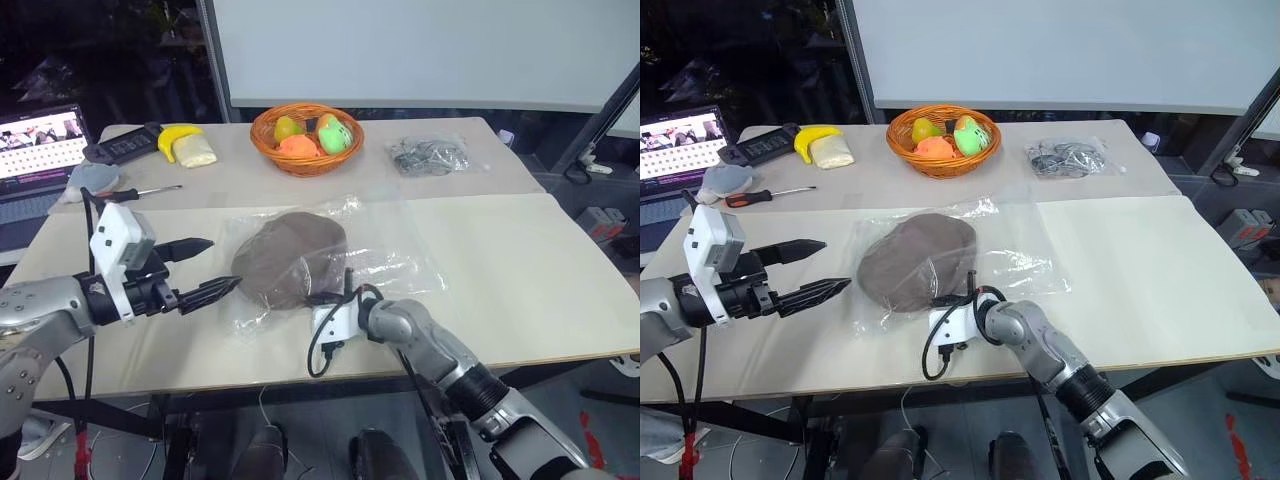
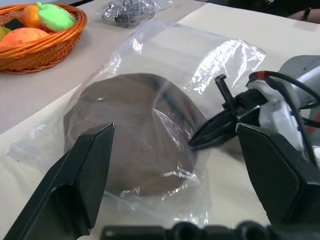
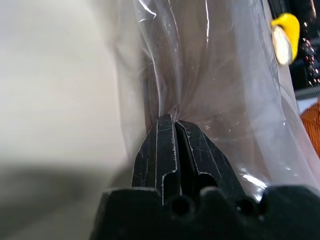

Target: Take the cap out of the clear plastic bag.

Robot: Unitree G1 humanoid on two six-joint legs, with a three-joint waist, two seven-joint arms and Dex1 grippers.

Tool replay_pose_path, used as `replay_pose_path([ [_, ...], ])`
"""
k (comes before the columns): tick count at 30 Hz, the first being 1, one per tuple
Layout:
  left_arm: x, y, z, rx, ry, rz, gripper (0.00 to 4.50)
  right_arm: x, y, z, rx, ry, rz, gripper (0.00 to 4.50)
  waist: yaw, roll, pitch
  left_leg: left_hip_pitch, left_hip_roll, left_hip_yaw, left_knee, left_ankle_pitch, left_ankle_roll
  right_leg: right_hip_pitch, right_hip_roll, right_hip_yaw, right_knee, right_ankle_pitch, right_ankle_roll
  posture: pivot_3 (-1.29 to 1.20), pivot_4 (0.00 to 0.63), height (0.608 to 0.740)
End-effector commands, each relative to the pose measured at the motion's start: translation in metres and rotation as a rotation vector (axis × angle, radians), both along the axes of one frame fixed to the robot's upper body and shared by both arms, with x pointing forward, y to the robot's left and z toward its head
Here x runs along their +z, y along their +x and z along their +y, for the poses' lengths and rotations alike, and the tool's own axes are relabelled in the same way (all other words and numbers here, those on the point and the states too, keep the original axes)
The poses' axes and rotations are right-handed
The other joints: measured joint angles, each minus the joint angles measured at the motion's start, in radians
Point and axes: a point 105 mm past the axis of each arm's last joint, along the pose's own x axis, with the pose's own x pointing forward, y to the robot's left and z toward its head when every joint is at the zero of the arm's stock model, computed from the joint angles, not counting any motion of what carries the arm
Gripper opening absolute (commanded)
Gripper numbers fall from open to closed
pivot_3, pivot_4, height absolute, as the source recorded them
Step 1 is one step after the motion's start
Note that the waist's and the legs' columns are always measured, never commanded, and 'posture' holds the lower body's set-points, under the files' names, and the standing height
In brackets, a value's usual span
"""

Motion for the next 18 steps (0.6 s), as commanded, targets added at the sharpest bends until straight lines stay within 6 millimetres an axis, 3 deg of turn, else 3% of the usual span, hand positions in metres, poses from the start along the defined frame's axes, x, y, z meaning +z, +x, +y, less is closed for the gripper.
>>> replay_pose_path([
  [1,0.009,0.001,0.004,0.023,0.009,-0.061,4.19,0.001,0.017,-0.040,-0.059,-0.102,-0.045,0.31,0.007,0.001,0.001,-0.001,0.000,0.000,0.000,0.000,0.000,-0.001,0.000,0.000,0.000,0.000,0.000,0.00,0.150,0.740],
  [5,0.008,0.001,0.002,0.024,0.003,-0.063,4.19,0.027,0.027,-0.088,-0.006,-0.227,-0.076,0.31,0.029,0.006,0.005,-0.007,-0.002,0.001,0.000,0.000,0.000,-0.002,-0.001,-0.001,-0.006,0.001,0.001,0.00,0.150,0.740],
  [9,0.005,0.000,0.000,0.024,-0.003,-0.061,4.19,0.046,0.058,-0.164,-0.202,-0.399,-0.001,0.31,0.029,0.005,0.007,-0.012,-0.001,0.004,0.000,0.001,0.001,-0.002,-0.002,-0.002,-0.014,0.006,0.010,0.00,0.150,0.740],
  [12,0.005,-0.001,-0.001,0.027,-0.011,-0.063,4.19,0.049,0.071,-0.218,-0.349,-0.574,0.052,0.31,0.022,0.005,0.008,-0.019,-0.001,0.005,-0.001,0.002,0.006,-0.009,-0.002,-0.002,-0.015,0.011,0.004,0.00,0.150,0.740],
  [15,0.005,-0.002,-0.001,0.030,-0.013,-0.064,4.19,0.057,0.082,-0.242,-0.439,-0.667,0.020,0.31,0.015,0.005,0.008,-0.022,-0.001,0.009,-0.007,0.002,0.005,-0.018,-0.001,0.001,-0.014,0.011,0.003,0.00,0.150,0.740],
  [18,0.004,-0.004,-0.001,0.034,-0.014,-0.063,4.19,0.077,0.103,-0.245,-0.546,-0.689,-0.106,0.31,-0.003,0.005,0.008,-0.023,0.000,0.011,-0.012,0.002,0.005,-0.021,-0.001,0.001,-0.014,0.011,0.002,0.00,0.150,0.740],
])
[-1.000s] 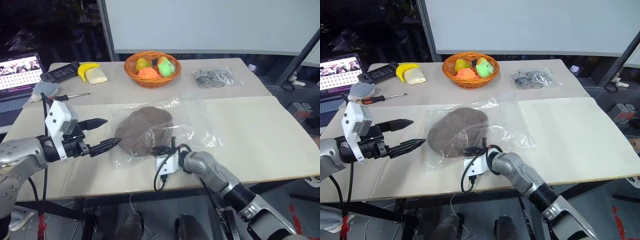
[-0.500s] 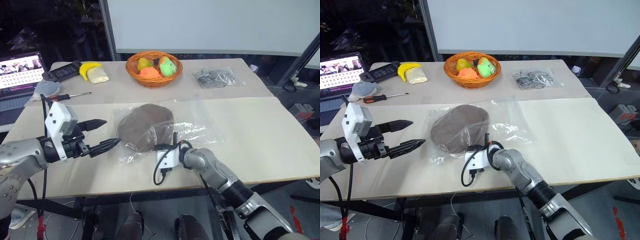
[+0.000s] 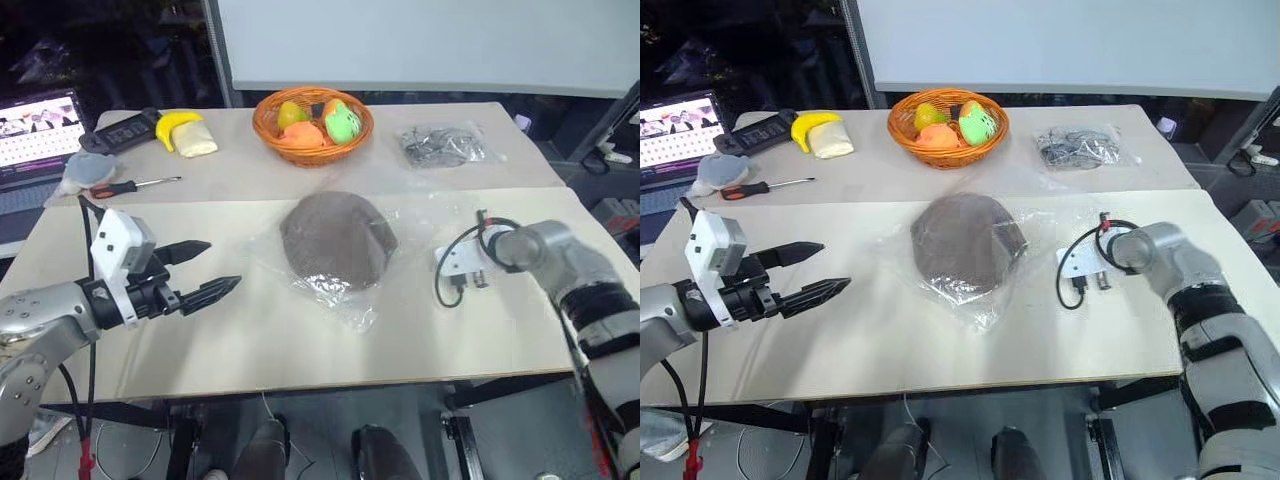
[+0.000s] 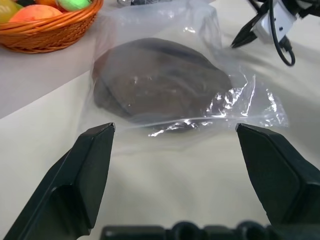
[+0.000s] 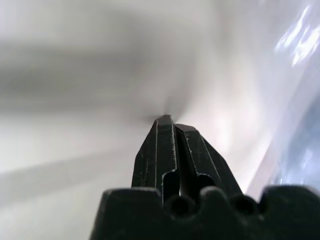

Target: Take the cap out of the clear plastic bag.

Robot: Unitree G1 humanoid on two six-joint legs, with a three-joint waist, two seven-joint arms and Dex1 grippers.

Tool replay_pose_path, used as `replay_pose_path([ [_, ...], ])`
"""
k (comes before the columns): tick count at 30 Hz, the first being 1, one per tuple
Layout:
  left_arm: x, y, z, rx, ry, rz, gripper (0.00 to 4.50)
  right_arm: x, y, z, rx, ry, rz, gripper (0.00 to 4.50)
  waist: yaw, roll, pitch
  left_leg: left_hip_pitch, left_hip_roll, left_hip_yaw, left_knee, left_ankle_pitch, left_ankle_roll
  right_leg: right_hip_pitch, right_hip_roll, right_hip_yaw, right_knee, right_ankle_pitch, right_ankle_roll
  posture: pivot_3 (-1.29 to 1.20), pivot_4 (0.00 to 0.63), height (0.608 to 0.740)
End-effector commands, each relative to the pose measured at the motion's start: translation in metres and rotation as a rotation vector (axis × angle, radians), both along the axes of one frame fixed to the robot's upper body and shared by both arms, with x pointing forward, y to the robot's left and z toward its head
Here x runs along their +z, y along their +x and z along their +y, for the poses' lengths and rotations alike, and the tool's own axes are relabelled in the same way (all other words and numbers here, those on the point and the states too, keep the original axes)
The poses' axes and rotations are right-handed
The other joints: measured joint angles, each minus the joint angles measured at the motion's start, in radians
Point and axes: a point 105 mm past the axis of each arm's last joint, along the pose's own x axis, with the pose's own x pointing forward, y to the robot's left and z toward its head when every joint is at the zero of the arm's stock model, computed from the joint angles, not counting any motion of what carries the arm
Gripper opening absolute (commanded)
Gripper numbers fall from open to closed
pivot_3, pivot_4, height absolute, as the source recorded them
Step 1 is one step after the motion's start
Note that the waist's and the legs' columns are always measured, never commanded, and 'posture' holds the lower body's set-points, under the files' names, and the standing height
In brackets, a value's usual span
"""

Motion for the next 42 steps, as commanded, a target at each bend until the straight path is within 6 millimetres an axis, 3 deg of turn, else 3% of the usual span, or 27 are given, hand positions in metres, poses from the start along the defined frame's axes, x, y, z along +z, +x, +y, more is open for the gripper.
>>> replay_pose_path([
  [1,0.010,-0.005,-0.003,-0.009,0.003,-0.055,4.19,0.022,0.021,0.001,-0.051,-0.030,-0.154,0.31,-0.013,0.000,0.000,0.000,0.000,0.000,0.000,0.000,0.000,0.000,0.000,0.000,0.000,0.000,0.000,0.00,0.150,0.740],
  [4,0.009,-0.007,-0.005,-0.013,0.005,-0.054,4.19,0.025,0.024,0.018,-0.058,0.112,-0.157,0.31,-0.022,0.000,0.001,0.001,0.000,0.001,0.000,0.000,0.000,0.000,0.000,0.001,0.001,0.000,0.000,0.00,0.150,0.740],
  [8,0.008,-0.009,-0.005,-0.017,0.012,-0.051,4.19,0.037,-0.006,0.046,-0.004,0.391,0.032,0.31,-0.018,0.001,0.002,0.001,0.000,0.001,0.001,0.001,0.000,0.001,0.000,0.001,0.001,0.000,0.001,0.00,0.150,0.740],
  [12,0.007,-0.011,-0.005,-0.015,0.017,-0.047,4.19,0.096,-0.045,0.078,0.091,0.770,0.139,0.31,-0.007,0.006,0.006,-0.001,0.001,0.001,0.004,0.000,0.000,0.001,0.000,0.001,0.001,0.001,0.002,0.00,0.150,0.740],
  [15,0.006,-0.010,-0.006,-0.018,0.014,-0.046,4.19,0.116,-0.079,0.099,0.194,0.927,0.271,1.12,-0.005,0.007,0.006,-0.001,0.002,0.001,0.006,0.000,0.000,0.001,0.000,0.001,0.002,0.001,0.002,0.00,0.150,0.740],
  [18,0.005,-0.010,-0.010,-0.026,0.009,-0.045,4.19,0.114,-0.106,0.126,0.261,1.012,0.428,2.07,-0.004,0.005,0.005,-0.001,0.003,0.001,0.006,0.000,0.001,0.002,0.001,0.000,0.001,0.001,0.002,0.00,0.150,0.740],
  [22,0.005,-0.007,-0.013,-0.033,0.001,-0.047,4.19,0.079,-0.146,0.184,0.331,1.072,0.692,3.51,-0.010,0.005,0.005,0.000,0.003,0.002,0.006,0.000,0.001,0.002,0.001,0.001,0.001,0.001,0.002,0.00,0.150,0.740],
  [24,0.005,-0.007,-0.014,-0.034,0.000,-0.049,4.19,0.064,-0.154,0.197,0.302,1.087,0.746,4.13,-0.008,0.005,0.005,0.000,0.004,0.003,0.006,0.000,0.001,0.001,0.003,0.001,0.002,0.002,0.001,0.00,0.150,0.740],
  [25,0.006,-0.007,-0.015,-0.035,-0.001,-0.049,4.19,0.055,-0.156,0.202,0.287,1.086,0.748,4.44,-0.006,0.005,0.005,0.000,0.004,0.003,0.006,0.000,0.001,0.001,0.003,0.001,0.002,0.002,0.001,0.00,0.150,0.740],
  [29,0.006,-0.008,-0.014,-0.032,0.002,-0.045,4.19,0.037,-0.148,0.222,0.199,1.145,0.663,4.44,0.000,0.005,0.005,-0.001,0.004,0.003,0.007,0.000,0.001,0.001,0.002,0.001,0.002,0.002,0.001,0.00,0.150,0.740],
  [34,0.007,-0.010,-0.015,-0.034,0.003,-0.033,4.19,0.033,-0.141,0.237,0.169,1.157,0.493,4.44,-0.002,0.005,0.005,-0.001,0.004,0.003,0.007,0.000,0.001,0.001,0.003,0.001,0.002,0.002,0.001,0.00,0.150,0.740],
  [36,0.007,-0.011,-0.015,-0.035,0.002,-0.024,4.19,0.031,-0.136,0.240,0.160,1.139,0.418,4.44,-0.002,0.005,0.005,-0.001,0.004,0.003,0.007,0.000,0.001,0.000,0.003,0.001,0.002,0.002,0.001,0.00,0.150,0.740],
  [39,0.007,-0.015,-0.013,-0.037,0.013,-0.005,4.19,0.022,-0.115,0.239,0.121,1.023,0.170,4.44,-0.005,0.005,0.005,-0.001,0.004,0.003,0.007,0.000,0.001,0.000,0.003,0.001,0.002,0.002,0.001,0.00,0.150,0.740],
  [42,0.010,-0.015,-0.012,-0.037,0.020,-0.001,4.19,0.018,-0.106,0.235,0.080,1.004,0.083,4.44,-0.006,0.005,0.005,-0.001,0.004,0.003,0.007,0.000,0.001,0.000,0.003,0.001,0.002,0.002,0.001,0.00,0.150,0.740],
])
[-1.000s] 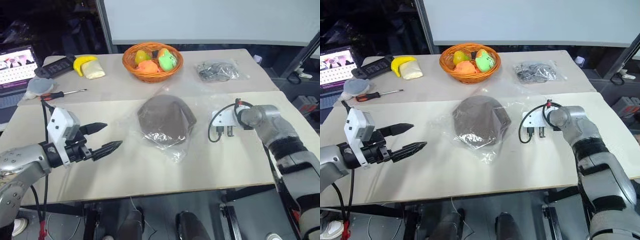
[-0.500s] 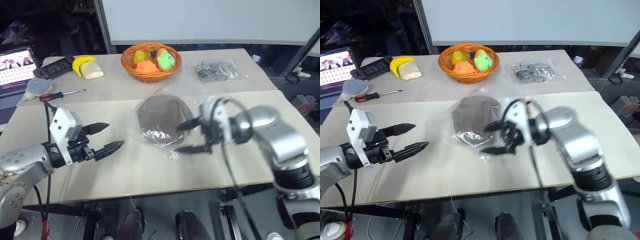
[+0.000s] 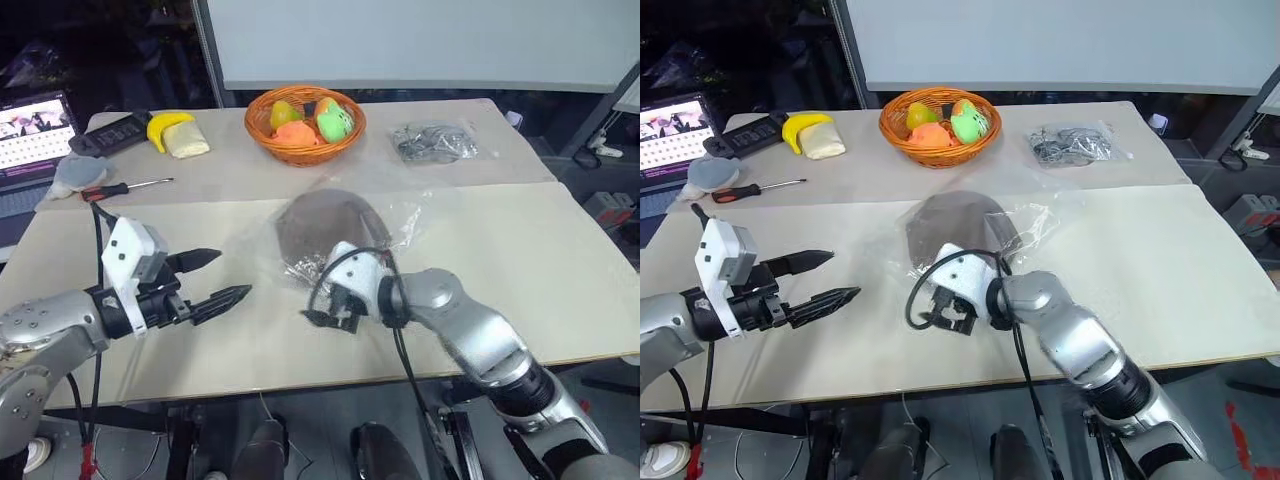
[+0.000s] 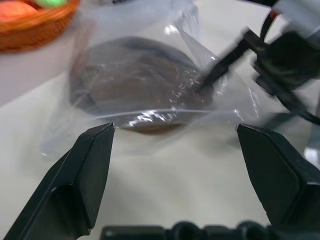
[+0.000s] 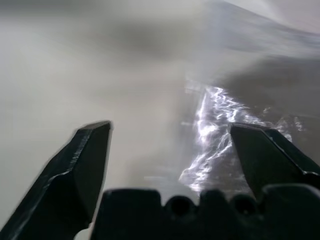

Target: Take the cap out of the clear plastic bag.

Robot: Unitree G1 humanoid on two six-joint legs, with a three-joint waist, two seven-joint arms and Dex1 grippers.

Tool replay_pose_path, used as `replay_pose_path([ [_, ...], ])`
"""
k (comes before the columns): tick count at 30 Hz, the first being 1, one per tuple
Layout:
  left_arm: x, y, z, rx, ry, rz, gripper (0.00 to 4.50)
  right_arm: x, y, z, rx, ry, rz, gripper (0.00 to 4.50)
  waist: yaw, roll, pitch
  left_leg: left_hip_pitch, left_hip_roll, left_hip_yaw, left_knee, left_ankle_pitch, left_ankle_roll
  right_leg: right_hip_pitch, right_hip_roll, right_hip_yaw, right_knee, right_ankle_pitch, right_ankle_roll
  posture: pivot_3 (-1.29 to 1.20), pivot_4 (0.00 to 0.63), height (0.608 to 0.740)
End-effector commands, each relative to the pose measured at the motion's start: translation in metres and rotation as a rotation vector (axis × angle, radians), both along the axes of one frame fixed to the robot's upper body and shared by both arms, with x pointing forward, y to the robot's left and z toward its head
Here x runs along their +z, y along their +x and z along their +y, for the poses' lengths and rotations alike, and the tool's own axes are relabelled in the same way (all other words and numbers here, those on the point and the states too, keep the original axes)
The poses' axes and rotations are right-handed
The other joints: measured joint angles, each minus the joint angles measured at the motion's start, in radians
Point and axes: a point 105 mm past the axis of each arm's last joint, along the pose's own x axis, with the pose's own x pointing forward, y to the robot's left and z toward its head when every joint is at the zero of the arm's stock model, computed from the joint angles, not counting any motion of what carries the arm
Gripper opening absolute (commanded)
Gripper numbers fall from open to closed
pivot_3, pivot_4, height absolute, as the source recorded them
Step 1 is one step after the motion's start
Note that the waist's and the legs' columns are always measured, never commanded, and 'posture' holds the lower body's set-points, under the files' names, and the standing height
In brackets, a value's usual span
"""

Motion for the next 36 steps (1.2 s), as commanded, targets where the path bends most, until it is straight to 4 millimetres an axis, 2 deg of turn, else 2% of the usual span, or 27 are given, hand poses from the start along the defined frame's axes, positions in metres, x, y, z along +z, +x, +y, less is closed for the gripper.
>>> replay_pose_path([
  [1,0.014,-0.004,0.001,-0.010,0.019,-0.040,4.19,0.010,0.014,-0.004,-0.101,-0.017,-0.166,4.44,0.000,0.000,0.000,0.000,0.000,0.000,0.000,0.000,0.000,0.000,0.000,0.000,0.000,0.000,0.000,0.00,0.150,0.740],
  [7,0.015,-0.005,0.000,-0.019,0.032,-0.040,4.19,0.020,0.034,-0.016,-0.264,-0.038,-0.347,4.44,0.000,0.000,0.000,0.000,0.000,0.000,0.000,0.000,0.000,0.000,0.000,0.000,0.000,0.000,0.000,0.00,0.150,0.740],
  [12,0.014,-0.005,-0.001,-0.027,0.044,-0.046,4.19,0.029,0.040,-0.016,-0.291,0.021,-0.372,4.44,-0.002,0.000,0.000,0.000,0.000,0.000,0.000,0.000,0.000,0.000,0.000,0.000,0.000,0.000,0.000,0.00,0.150,0.740],
  [15,0.015,-0.004,-0.003,-0.026,0.037,-0.056,4.19,0.026,0.039,-0.012,-0.273,0.051,-0.321,3.79,-0.002,0.000,0.000,0.000,0.000,0.000,0.000,0.000,0.000,0.000,0.000,0.000,0.001,0.000,0.000,0.00,0.150,0.740],
  [17,0.015,-0.003,-0.003,-0.025,0.033,-0.061,4.19,0.022,0.034,-0.006,-0.249,0.104,-0.234,3.00,-0.002,0.000,0.000,0.000,0.000,0.000,0.000,0.000,0.000,0.000,0.000,0.000,0.001,0.000,0.000,0.00,0.150,0.740],
  [18,0.015,-0.003,-0.004,-0.024,0.031,-0.062,4.19,0.022,0.031,-0.002,-0.243,0.162,-0.169,2.76,-0.002,0.000,0.000,0.000,0.000,0.000,0.000,0.000,0.000,0.000,0.001,0.000,0.001,0.000,0.000,0.00,0.150,0.740],
  [20,0.013,-0.003,-0.005,-0.024,0.028,-0.062,4.19,0.021,0.022,0.011,-0.195,0.271,-0.014,2.76,-0.004,0.000,0.000,0.001,0.000,0.000,0.000,0.000,0.000,0.001,0.001,0.000,0.001,0.000,0.000,0.00,0.150,0.740],
  [22,0.013,-0.003,-0.006,-0.025,0.026,-0.062,4.19,0.022,0.023,0.012,-0.193,0.275,-0.003,2.76,-0.006,0.000,0.000,0.001,0.001,0.000,0.000,0.000,0.000,0.001,0.001,0.001,0.002,0.000,-0.001,0.00,0.150,0.740],
  [25,0.014,-0.002,-0.005,-0.017,0.022,-0.066,4.19,0.013,0.022,0.016,-0.184,0.264,0.051,2.76,-0.004,0.000,0.000,0.002,0.001,0.000,0.000,0.000,0.000,0.001,0.002,0.001,0.003,0.001,-0.001,0.00,0.150,0.740],
  [28,0.014,-0.001,-0.003,-0.008,0.021,-0.066,4.19,0.009,0.032,0.008,-0.231,0.212,-0.017,2.76,0.000,0.000,0.000,0.003,0.001,0.000,0.000,0.000,0.000,0.002,0.002,0.001,0.003,0.001,-0.001,0.00,0.150,0.740],
  [31,0.013,-0.002,-0.003,-0.007,0.022,-0.064,4.19,0.021,0.041,0.006,-0.257,0.228,-0.102,2.76,-0.001,0.000,0.000,0.003,0.001,0.000,0.000,0.000,0.000,0.001,0.002,0.001,0.003,0.001,-0.001,0.00,0.150,0.740],
  [33,0.013,-0.002,-0.004,-0.006,0.021,-0.063,4.19,0.036,0.050,0.003,-0.297,0.264,-0.190,2.76,-0.002,0.000,0.000,0.003,0.001,0.000,0.000,0.000,0.000,0.001,0.002,0.001,0.003,0.001,-0.001,0.00,0.150,0.740],
  [34,0.013,-0.003,-0.003,-0.006,0.023,-0.061,4.19,0.044,0.053,0.004,-0.316,0.315,-0.197,2.76,-0.005,0.000,0.000,0.003,0.002,0.000,0.000,0.000,0.000,0.001,0.003,0.001,0.004,0.001,-0.001,0.00,0.150,0.740],
  [36,0.013,-0.004,-0.002,-0.002,0.028,-0.058,4.19,0.049,0.054,0.012,-0.325,0.445,-0.093,2.76,-0.010,0.000,0.000,0.003,0.002,0.001,0.000,0.000,0.000,0.000,0.003,0.003,0.005,0.001,-0.002,0.00,0.150,0.740],
])
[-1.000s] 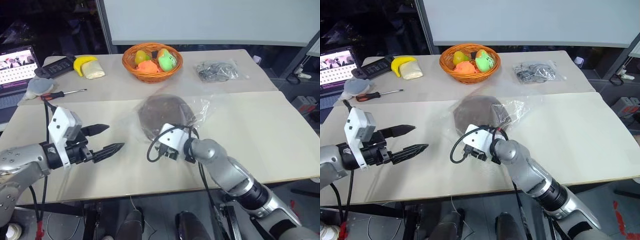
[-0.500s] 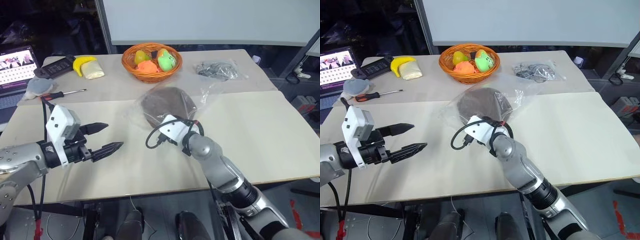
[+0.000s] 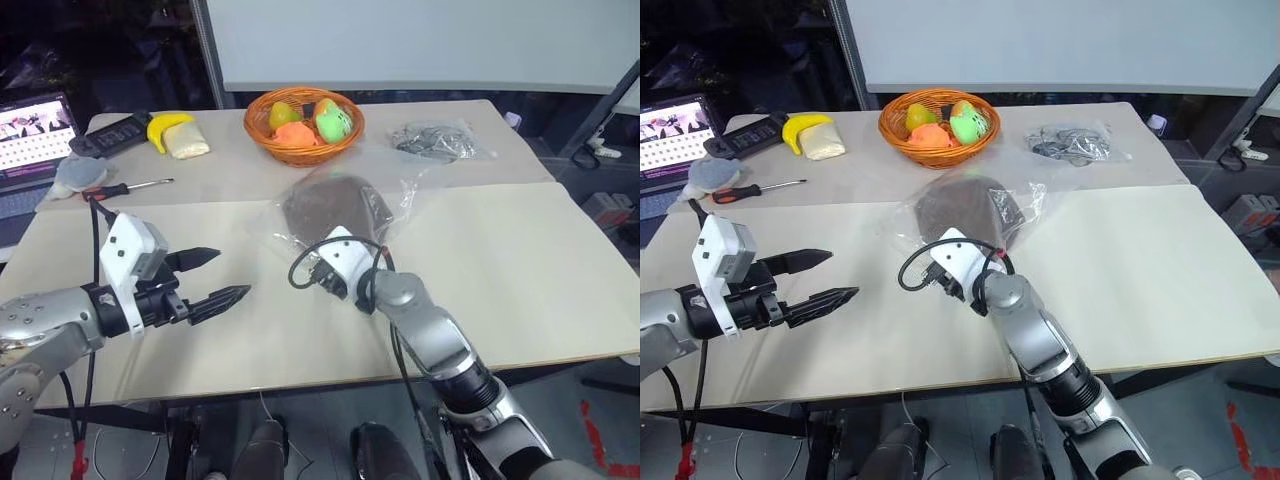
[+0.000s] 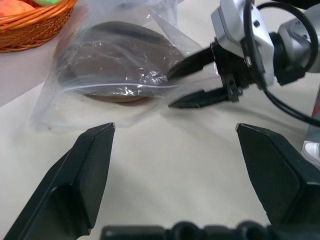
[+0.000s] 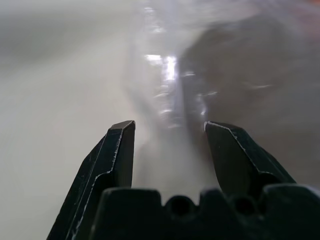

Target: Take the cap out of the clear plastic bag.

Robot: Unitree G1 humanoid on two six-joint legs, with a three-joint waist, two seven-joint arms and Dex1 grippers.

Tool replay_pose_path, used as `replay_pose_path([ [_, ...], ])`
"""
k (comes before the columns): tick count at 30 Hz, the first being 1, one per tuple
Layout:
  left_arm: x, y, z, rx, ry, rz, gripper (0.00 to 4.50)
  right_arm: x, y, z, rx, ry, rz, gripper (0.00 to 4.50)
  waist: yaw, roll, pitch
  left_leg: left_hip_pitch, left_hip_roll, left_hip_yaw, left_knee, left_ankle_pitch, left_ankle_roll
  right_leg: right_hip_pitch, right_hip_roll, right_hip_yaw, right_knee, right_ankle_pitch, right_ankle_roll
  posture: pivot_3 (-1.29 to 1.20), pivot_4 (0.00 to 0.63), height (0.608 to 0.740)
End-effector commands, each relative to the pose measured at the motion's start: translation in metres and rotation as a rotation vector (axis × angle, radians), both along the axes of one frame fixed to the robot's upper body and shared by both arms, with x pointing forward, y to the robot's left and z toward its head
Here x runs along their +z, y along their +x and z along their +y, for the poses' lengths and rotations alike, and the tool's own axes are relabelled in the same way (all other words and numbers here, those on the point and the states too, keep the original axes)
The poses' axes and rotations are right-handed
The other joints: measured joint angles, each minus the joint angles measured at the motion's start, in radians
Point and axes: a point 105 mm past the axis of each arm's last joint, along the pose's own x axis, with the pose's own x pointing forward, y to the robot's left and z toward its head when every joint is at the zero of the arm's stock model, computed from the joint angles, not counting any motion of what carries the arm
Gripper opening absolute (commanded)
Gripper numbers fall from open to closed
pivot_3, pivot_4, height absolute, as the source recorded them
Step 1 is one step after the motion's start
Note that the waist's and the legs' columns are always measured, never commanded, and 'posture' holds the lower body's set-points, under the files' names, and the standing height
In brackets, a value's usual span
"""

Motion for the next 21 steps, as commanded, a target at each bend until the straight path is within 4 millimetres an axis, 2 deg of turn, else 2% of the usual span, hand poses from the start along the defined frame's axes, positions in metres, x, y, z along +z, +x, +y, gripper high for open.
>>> replay_pose_path([
  [1,0.010,-0.004,-0.001,-0.003,0.012,-0.055,4.19,0.031,0.001,0.012,0.011,0.219,-0.005,2.76,-0.003,0.000,0.000,0.000,0.000,0.000,0.000,0.000,0.000,0.000,0.001,0.000,0.001,0.000,0.000,0.00,0.150,0.740],
  [3,0.012,-0.005,-0.001,-0.001,0.013,-0.057,4.19,0.028,0.001,0.020,0.015,0.275,0.052,2.76,-0.003,0.000,0.000,0.001,0.001,0.000,-0.001,0.000,0.000,0.000,0.001,0.001,0.002,0.000,0.000,0.00,0.150,0.740],
  [7,0.012,-0.006,0.000,0.004,0.016,-0.059,4.19,0.021,0.001,0.033,0.036,0.260,0.079,2.76,0.002,0.000,0.000,0.001,0.000,0.000,0.000,0.000,0.000,0.000,0.001,0.001,0.002,0.000,0.000,0.00,0.150,0.740],
  [13,0.013,-0.007,0.000,0.012,0.015,-0.062,4.19,0.012,0.011,0.042,0.020,0.163,0.030,2.76,0.004,0.000,0.000,0.001,0.001,0.000,0.000,0.000,0.000,0.000,0.001,0.001,0.002,0.000,-0.001,0.00,0.150,0.740],
  [17,0.013,-0.007,0.000,0.014,0.013,-0.060,4.19,0.017,0.021,0.050,-0.002,0.136,-0.046,2.76,0.000,0.000,0.000,0.002,0.001,0.000,-0.001,0.000,0.000,0.000,0.001,0.001,0.002,0.000,-0.001,0.00,0.150,0.740],
  [21,0.013,-0.007,0.000,0.017,0.010,-0.060,4.19,0.027,0.032,0.048,-0.038,0.092,-0.154,2.76,0.001,0.000,0.000,0.001,0.001,0.000,-0.001,0.000,0.000,0.000,0.001,0.001,0.002,0.000,-0.001,0.00,0.150,0.740],
])
